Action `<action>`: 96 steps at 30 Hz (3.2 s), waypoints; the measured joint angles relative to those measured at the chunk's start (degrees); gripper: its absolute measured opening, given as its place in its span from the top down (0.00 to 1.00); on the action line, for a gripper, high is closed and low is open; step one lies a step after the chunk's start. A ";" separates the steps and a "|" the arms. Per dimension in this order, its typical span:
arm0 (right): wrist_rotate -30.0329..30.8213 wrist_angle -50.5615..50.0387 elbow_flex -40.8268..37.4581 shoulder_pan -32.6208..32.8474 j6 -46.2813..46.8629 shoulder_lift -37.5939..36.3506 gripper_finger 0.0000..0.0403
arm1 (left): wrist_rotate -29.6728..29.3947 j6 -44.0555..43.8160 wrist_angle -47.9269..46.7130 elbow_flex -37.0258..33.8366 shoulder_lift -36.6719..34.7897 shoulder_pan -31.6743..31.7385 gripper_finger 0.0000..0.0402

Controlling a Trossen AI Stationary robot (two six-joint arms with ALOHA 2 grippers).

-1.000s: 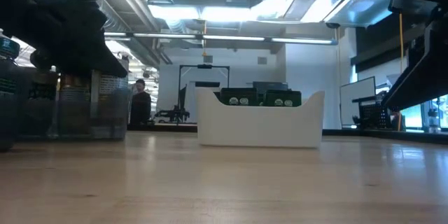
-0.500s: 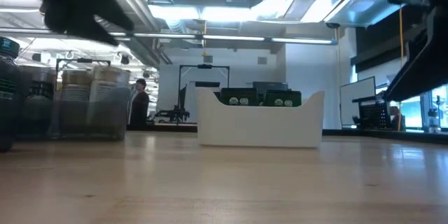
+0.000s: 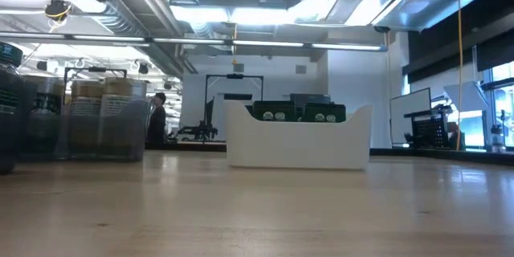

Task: Sort spices by type
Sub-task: Put the green seasoning bottle into the bottom black bin

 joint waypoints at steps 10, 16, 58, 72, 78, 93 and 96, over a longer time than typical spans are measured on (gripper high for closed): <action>-12.10 -3.38 5.38 7.41 7.94 0.00 0.05 | 3.47 -1.03 11.46 11.47 22.44 0.00 0.05; -21.78 -10.85 5.38 10.95 19.43 0.00 0.05 | 3.94 3.38 11.22 22.35 31.12 0.08 0.05; -26.29 -9.55 5.40 15.86 32.59 9.71 0.50 | 3.92 3.12 8.47 26.41 32.91 1.31 0.05; -18.09 -8.41 8.37 4.03 7.07 9.22 0.50 | 3.81 0.48 -0.64 26.39 28.83 -1.57 0.05; -13.94 -5.07 10.17 -4.17 -5.97 9.18 0.50 | 3.61 -9.53 -16.01 26.40 24.72 -3.71 0.05; -17.30 3.54 10.17 -19.85 -26.28 13.74 0.50 | 3.88 -23.85 -25.05 22.59 24.84 -4.75 0.05; -18.38 4.32 10.24 -20.59 -27.60 14.49 0.50 | 3.89 -23.89 -24.99 22.54 24.84 -4.74 0.05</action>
